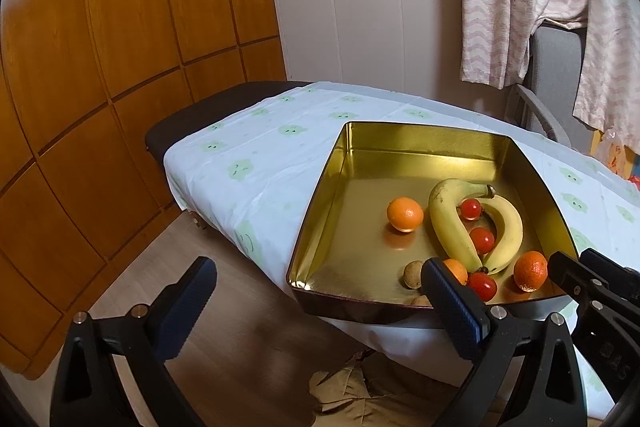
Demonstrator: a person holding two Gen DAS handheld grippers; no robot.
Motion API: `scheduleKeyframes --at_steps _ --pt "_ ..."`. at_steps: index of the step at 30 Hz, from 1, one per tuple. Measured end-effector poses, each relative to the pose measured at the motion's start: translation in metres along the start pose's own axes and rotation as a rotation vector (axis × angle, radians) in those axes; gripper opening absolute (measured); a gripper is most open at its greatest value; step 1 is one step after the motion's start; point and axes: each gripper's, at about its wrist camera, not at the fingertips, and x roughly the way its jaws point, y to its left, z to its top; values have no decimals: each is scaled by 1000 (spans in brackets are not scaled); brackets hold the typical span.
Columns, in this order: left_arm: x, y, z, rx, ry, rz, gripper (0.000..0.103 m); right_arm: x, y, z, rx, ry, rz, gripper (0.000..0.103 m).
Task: Organize fruits
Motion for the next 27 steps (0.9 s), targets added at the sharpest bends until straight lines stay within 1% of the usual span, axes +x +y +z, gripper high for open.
scheduleKeyframes --at_steps 27 --pt "0 -2 -2 2 -1 8 103 2 -1 -2 3 10 1 40"
